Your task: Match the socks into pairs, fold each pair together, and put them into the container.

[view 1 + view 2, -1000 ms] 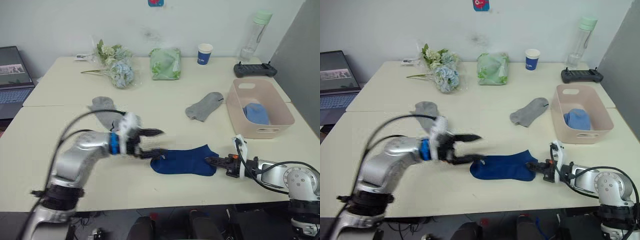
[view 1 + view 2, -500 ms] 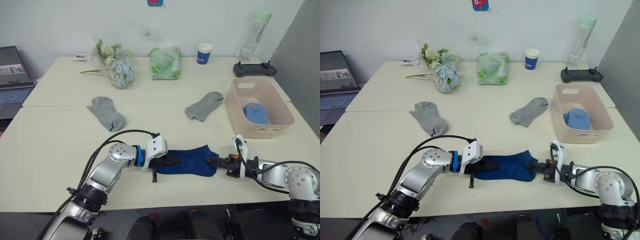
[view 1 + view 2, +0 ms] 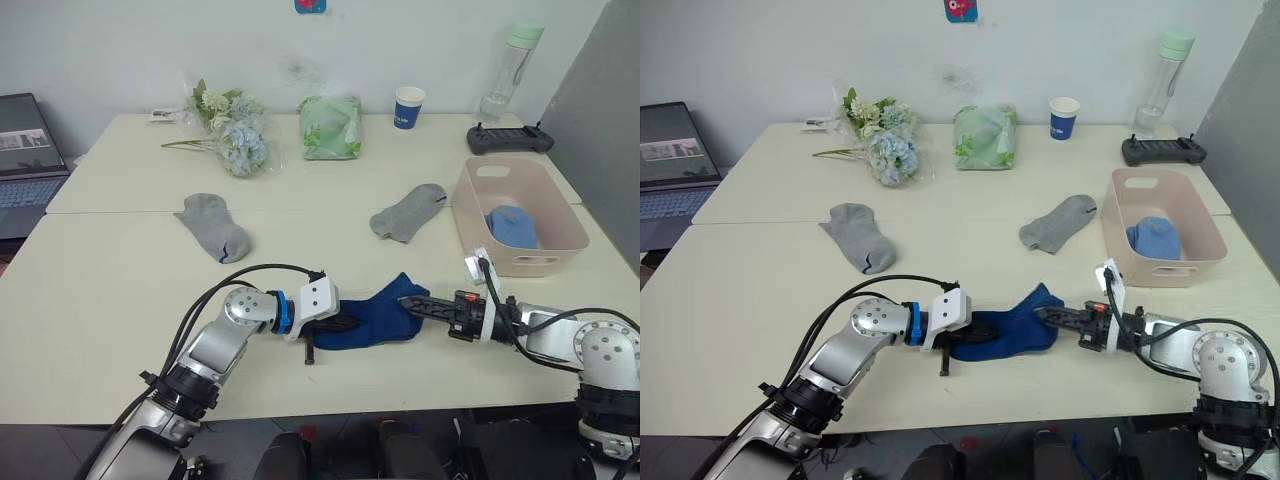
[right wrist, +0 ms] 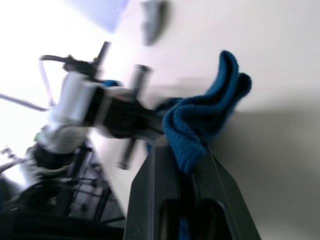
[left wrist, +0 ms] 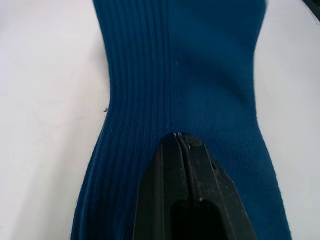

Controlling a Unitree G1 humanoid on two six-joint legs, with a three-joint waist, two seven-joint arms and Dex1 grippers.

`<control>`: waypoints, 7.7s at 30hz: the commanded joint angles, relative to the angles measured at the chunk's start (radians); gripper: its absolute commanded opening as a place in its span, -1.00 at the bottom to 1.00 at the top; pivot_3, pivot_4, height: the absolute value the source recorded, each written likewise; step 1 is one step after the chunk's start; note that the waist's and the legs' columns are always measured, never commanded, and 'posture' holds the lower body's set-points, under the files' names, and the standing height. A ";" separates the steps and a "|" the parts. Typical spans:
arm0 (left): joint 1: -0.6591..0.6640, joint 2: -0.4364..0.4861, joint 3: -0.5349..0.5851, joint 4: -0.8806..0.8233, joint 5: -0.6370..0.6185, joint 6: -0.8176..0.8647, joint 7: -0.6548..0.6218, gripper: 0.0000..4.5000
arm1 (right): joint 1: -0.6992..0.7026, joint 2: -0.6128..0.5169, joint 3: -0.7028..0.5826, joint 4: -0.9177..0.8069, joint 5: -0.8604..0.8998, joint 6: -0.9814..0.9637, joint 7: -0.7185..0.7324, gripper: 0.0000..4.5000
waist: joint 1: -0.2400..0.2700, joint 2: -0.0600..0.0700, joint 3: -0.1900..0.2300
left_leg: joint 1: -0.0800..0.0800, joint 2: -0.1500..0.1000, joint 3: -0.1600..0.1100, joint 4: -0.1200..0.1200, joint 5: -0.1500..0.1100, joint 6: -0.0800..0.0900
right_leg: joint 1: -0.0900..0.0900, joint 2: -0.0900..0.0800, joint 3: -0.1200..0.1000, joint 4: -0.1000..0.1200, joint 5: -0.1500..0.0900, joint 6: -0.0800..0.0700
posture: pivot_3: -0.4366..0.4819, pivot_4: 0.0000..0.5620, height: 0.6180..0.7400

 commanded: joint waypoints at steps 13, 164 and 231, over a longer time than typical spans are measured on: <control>0.042 0.109 0.122 -0.189 -0.148 0.213 -0.064 -0.99 | -0.102 0.086 0.204 0.022 -0.117 -0.075 -0.012 -1.00 | -0.003 0.001 0.001 | -0.001 0.000 0.000 0.000 0.000 0.000 | -0.002 0.000 -0.001 0.000 0.000 0.000 | -0.05 -0.47 1.00; -0.381 -0.260 0.189 -0.179 -0.319 0.309 0.286 1.00 | -0.953 -0.508 0.465 1.205 -1.575 -1.489 0.675 0.90 | 0.000 0.011 0.012 | 0.000 -0.003 0.009 0.002 0.002 -0.004 | -0.003 -0.004 0.005 -0.001 0.001 0.004 | -0.05 -0.47 1.00; 0.774 -0.119 0.700 -0.435 -0.220 -0.090 0.595 1.00 | 0.466 0.120 0.223 -0.314 -1.183 -1.000 -0.084 0.99 | 0.021 0.006 0.003 | 0.001 0.000 0.001 0.000 0.002 -0.003 | 0.001 -0.001 0.000 0.000 0.001 0.001 | -0.05 -0.47 1.00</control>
